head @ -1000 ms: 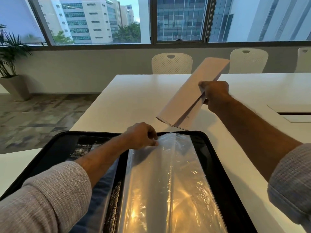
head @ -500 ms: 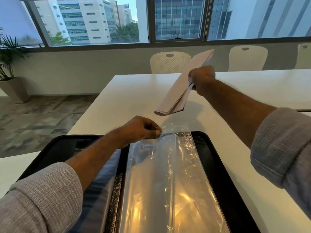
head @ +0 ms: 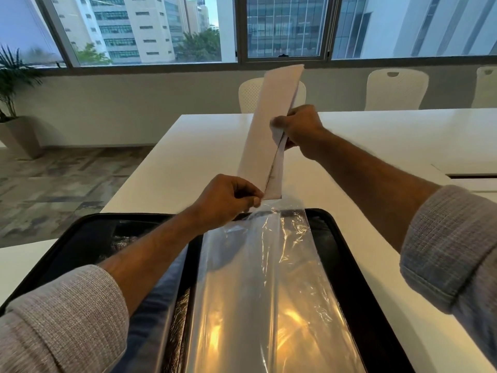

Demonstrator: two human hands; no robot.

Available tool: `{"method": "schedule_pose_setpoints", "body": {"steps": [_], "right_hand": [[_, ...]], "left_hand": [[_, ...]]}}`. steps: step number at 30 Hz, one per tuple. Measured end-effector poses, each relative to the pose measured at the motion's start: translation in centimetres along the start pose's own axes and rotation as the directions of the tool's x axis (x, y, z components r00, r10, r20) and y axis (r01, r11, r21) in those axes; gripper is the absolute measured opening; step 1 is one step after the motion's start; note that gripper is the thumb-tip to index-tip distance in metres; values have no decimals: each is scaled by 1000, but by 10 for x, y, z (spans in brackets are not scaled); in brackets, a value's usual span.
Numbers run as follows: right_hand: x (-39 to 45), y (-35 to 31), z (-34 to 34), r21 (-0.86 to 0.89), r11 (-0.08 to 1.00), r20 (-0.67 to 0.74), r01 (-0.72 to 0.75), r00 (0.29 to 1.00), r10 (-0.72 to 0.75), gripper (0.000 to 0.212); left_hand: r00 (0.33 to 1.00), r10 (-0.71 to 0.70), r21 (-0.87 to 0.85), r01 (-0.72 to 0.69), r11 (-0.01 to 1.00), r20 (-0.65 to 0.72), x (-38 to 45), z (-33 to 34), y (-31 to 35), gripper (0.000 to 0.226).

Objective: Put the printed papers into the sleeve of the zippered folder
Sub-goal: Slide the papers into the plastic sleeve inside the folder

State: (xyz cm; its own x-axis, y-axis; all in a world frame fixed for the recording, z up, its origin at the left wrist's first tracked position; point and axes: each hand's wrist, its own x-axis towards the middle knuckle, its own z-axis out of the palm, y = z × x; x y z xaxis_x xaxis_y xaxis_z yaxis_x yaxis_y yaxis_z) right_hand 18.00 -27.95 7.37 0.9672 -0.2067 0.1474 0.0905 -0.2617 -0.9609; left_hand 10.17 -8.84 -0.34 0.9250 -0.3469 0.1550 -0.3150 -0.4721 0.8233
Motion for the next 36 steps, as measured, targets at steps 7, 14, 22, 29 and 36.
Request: {"method": "schedule_pose_setpoints", "body": {"steps": [7,14,22,29,36], "right_hand": [[-2,-19,-9,-209,977,149,-41,986,73,38],[-7,-26,10,-369,928,184,-43,976,119,46],[-7,-31,16,-497,867,247,-45,950,191,38],[-12,-22,-8,-335,942,389,-33,905,171,34],[-19,7,-39,-78,993,335,-85,936,106,72]], "left_hand": [[1000,-5,9,5,1000,-12,1,-5,-1,15],[974,-219,-58,222,973,55,4,-12,-12,27],[975,-220,-215,213,953,-10,6,-4,-3,27],[867,-498,-610,393,688,-4,20,-3,-5,33],[833,-550,-507,500,702,61,19,-19,-27,19]]}}
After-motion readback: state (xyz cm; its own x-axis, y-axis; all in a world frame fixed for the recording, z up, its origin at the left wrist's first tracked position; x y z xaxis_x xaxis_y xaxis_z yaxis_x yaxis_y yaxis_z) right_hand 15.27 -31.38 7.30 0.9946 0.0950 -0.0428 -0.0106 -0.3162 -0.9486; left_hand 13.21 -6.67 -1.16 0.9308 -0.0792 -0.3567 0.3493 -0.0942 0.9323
